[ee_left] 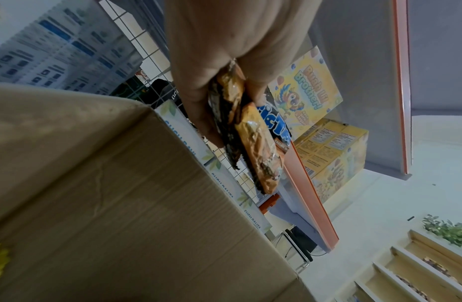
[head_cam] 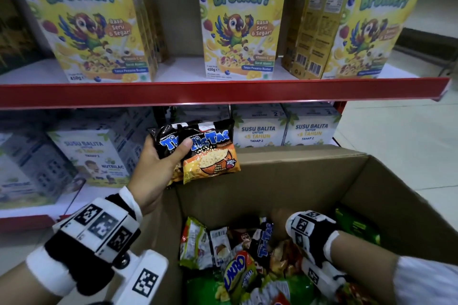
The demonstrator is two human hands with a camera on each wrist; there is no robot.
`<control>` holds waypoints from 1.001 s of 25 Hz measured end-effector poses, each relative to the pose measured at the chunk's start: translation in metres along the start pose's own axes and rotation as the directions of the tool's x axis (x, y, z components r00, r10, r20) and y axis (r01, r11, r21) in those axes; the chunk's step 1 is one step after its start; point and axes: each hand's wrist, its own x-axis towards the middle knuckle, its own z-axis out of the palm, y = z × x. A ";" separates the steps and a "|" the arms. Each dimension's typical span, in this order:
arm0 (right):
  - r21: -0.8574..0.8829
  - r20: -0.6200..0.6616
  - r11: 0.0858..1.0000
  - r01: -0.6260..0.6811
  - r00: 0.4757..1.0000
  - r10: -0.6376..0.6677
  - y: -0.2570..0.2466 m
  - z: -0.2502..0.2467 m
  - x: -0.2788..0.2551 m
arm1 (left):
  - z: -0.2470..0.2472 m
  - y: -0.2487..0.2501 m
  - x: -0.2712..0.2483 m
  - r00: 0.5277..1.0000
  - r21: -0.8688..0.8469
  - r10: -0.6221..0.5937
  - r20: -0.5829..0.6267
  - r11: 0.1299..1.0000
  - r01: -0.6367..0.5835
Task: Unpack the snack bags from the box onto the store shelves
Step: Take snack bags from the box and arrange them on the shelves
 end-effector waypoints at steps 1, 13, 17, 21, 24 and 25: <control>0.028 0.006 0.999 0.022 1.000 -0.023 0.000 -0.009 -0.003 | 0.001 0.002 0.000 1.000 -0.001 0.009 0.014 1.000 -0.009; 0.735 -0.601 0.204 0.646 0.761 -0.245 0.013 -0.181 -0.143 | 0.028 0.035 -0.007 0.986 -0.001 0.168 -0.014 0.986 -0.168; 0.753 -0.642 0.061 0.655 0.752 -0.146 -0.005 -0.173 -0.142 | 0.047 0.044 -0.019 0.974 -0.026 0.226 0.015 0.974 -0.225; 0.762 -0.648 -0.020 0.648 0.761 -0.040 -0.008 -0.167 -0.139 | 0.053 0.051 -0.023 0.967 -0.077 0.253 -0.008 0.964 -0.253; 0.768 -0.640 -0.080 0.636 0.767 -0.045 -0.004 -0.167 -0.140 | 0.056 0.053 -0.025 0.973 -0.129 0.229 0.041 0.967 -0.222; 0.765 -0.643 -0.094 0.637 0.764 -0.049 -0.004 -0.167 -0.139 | 0.057 0.053 -0.025 0.972 -0.140 0.227 0.063 0.966 -0.216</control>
